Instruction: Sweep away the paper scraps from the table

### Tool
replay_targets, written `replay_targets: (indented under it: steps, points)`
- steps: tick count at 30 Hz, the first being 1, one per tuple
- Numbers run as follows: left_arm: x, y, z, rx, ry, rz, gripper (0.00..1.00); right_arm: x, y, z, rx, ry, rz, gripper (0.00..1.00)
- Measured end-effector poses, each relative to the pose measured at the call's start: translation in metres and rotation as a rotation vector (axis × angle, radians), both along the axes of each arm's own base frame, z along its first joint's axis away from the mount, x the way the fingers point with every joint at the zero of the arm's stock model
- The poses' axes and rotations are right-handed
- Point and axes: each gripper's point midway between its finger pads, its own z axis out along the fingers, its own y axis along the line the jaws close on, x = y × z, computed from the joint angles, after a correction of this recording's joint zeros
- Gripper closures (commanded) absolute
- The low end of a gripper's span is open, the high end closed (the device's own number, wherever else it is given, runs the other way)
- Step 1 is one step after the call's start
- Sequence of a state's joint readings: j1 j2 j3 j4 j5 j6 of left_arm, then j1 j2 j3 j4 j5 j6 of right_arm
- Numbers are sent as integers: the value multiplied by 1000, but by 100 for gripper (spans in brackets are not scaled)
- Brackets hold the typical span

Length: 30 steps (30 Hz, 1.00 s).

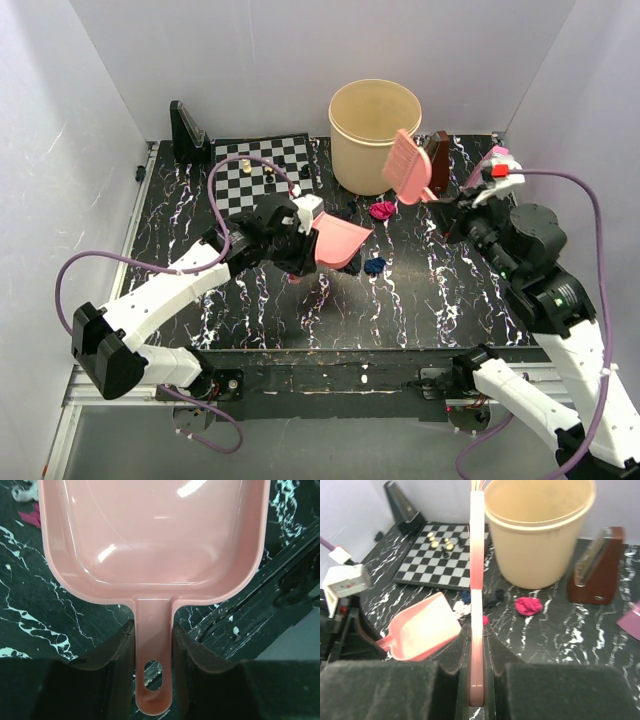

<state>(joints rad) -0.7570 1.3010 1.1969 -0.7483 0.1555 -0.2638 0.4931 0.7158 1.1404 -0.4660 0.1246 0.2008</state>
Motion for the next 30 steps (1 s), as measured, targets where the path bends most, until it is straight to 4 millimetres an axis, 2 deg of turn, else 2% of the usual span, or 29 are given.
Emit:
replay_targets:
  steps: [3,6,10,15,19,24,27,30]
  points:
    - [-10,1,-14,30,12,-18,100,8,24,-7,-5,38,96,99]
    - [-15,-2,-16,27,4,-36,100,17,44,-17,-8,86,166,99]
    - [-18,-7,-6,5,-35,-55,100,22,65,-32,6,156,223,99]
    - [-21,-12,5,-27,-77,-76,100,17,89,-43,27,190,285,99]
    - [-20,-11,17,-45,-111,-71,100,15,94,-67,13,236,287,99]
    - [-18,-6,43,-95,-182,-48,100,12,90,-97,8,303,262,99]
    - [-16,-5,54,-120,-213,-36,100,7,90,-105,18,320,266,99]
    - [-15,-6,55,-123,-216,-33,100,5,88,-104,27,314,261,99]
